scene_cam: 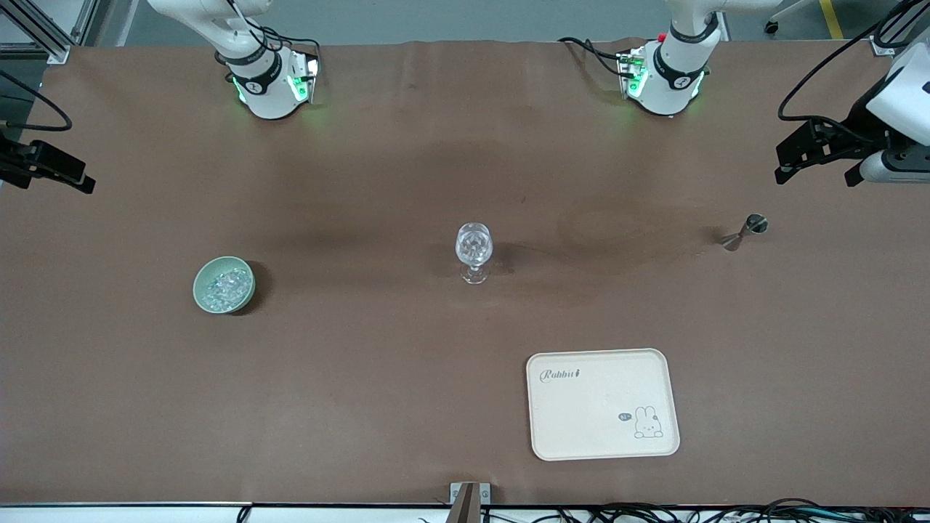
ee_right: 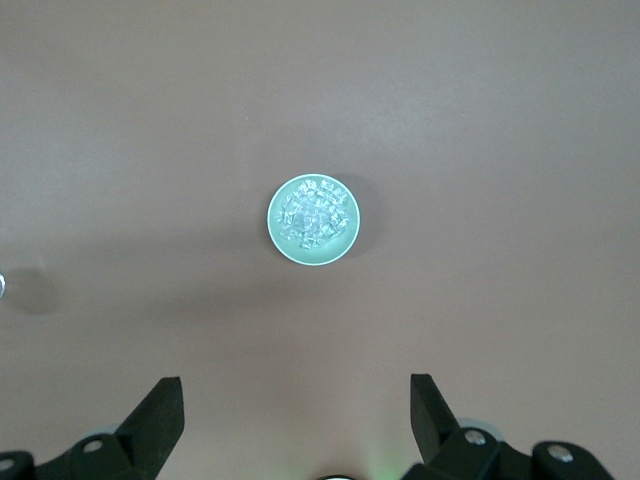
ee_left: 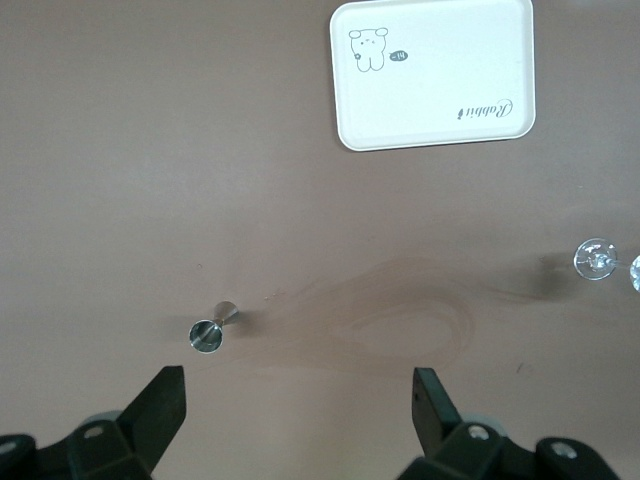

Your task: Pour wine and add ice with both arms

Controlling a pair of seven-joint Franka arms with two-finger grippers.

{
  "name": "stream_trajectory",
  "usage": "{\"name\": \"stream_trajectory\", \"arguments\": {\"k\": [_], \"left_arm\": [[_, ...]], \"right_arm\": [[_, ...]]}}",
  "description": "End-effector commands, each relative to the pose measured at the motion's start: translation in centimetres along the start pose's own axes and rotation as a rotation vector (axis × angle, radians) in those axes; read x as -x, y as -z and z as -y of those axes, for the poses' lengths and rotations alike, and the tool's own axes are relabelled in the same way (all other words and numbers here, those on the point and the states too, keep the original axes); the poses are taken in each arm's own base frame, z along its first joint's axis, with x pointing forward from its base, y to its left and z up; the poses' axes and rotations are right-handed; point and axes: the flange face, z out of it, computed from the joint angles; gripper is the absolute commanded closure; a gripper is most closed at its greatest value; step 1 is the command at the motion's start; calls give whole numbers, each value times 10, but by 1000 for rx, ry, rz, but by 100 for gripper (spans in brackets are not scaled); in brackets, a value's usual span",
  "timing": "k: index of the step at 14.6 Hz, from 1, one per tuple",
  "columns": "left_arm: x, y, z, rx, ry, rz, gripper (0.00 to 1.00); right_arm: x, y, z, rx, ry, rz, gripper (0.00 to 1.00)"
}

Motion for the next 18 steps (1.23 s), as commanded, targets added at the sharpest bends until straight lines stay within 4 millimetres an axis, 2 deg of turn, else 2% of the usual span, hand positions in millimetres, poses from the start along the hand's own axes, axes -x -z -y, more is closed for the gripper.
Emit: {"name": "stream_trajectory", "arguments": {"k": [1,8,11,12,14,16,18], "left_arm": [[1,4,0,8,7,0,0],[0,1,9,9,18,7,0],[0,0,52,37,130,11,0],[-1,-2,76,65,202,15,0],[-4,-20,118,96,330,46,0],[-9,-42,155,128,594,93,0],[-16,-73,190,208,783,153,0]], "right_arm": [[4,1,-1,-11,-3,-4,0],[4,1,-2,-11,8,-4,0],[-1,-5,-4,2,47,12,0],[-1,-5,-2,-4,29,6,0],[-6,-10,-1,-7,4,-4,0],[-14,-29,9,-3,27,11,0],[-33,-74,16,11,42,63,0]]}}
